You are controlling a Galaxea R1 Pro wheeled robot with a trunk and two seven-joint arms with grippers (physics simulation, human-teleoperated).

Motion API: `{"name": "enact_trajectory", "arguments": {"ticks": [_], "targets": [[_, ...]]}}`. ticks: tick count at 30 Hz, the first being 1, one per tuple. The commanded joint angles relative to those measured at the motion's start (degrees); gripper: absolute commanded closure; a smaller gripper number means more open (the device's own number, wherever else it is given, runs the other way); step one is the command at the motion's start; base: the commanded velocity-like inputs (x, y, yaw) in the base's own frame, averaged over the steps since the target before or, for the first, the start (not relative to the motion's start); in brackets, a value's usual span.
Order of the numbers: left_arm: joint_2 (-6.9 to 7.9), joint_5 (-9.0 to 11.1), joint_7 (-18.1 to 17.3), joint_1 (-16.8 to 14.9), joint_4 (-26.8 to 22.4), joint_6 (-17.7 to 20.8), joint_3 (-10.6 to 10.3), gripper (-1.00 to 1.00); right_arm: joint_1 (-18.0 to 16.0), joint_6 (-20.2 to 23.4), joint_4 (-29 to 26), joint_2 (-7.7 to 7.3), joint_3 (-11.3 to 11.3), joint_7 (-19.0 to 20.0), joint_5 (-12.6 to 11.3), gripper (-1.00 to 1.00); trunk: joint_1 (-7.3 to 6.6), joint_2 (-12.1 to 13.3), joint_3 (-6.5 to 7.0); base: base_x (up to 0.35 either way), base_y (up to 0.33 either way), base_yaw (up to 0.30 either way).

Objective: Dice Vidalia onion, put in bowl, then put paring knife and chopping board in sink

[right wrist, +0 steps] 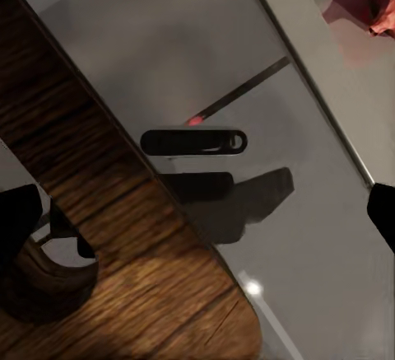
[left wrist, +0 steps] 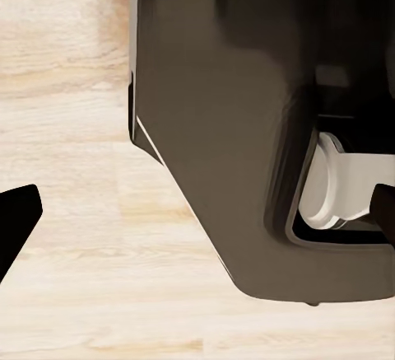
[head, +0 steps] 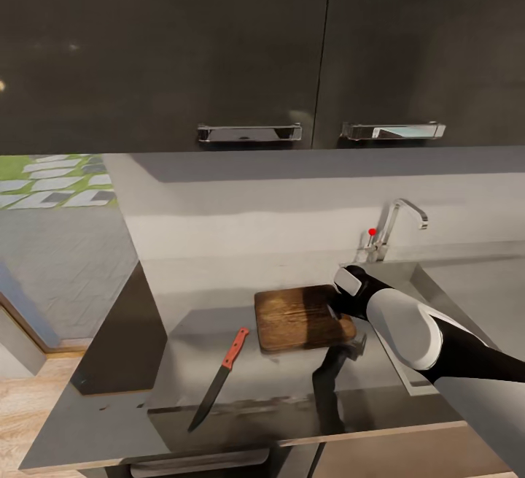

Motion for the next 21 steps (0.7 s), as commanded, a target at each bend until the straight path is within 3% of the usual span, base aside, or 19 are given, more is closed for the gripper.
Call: {"name": "enact_trajectory", "arguments": {"ticks": [1,16,21], "targets": [[0.01,0.3,-0.4,0.0,0.0,0.0,0.3,-1.0,0.0,0.3,-0.1,0.03,0.3,-0.3,-0.6,-1.0,0.03,-0.1,-0.11,0.0,0.0,0.0],[0.08,0.3,-0.4,0.0,0.1,0.0,0.2,-1.0,0.0,0.3,-0.3,0.03,0.0,-0.4,-0.6,-1.0,0.03,-0.1,-0.11,0.0,0.0,0.0],[0.09,0.3,-0.4,0.0,0.0,0.0,0.3,-1.0,0.0,1.0,-4.5,0.06,-0.1,-0.5,-0.6,-1.0,0.03,-0.1,-0.11,0.0,0.0,0.0]]}}
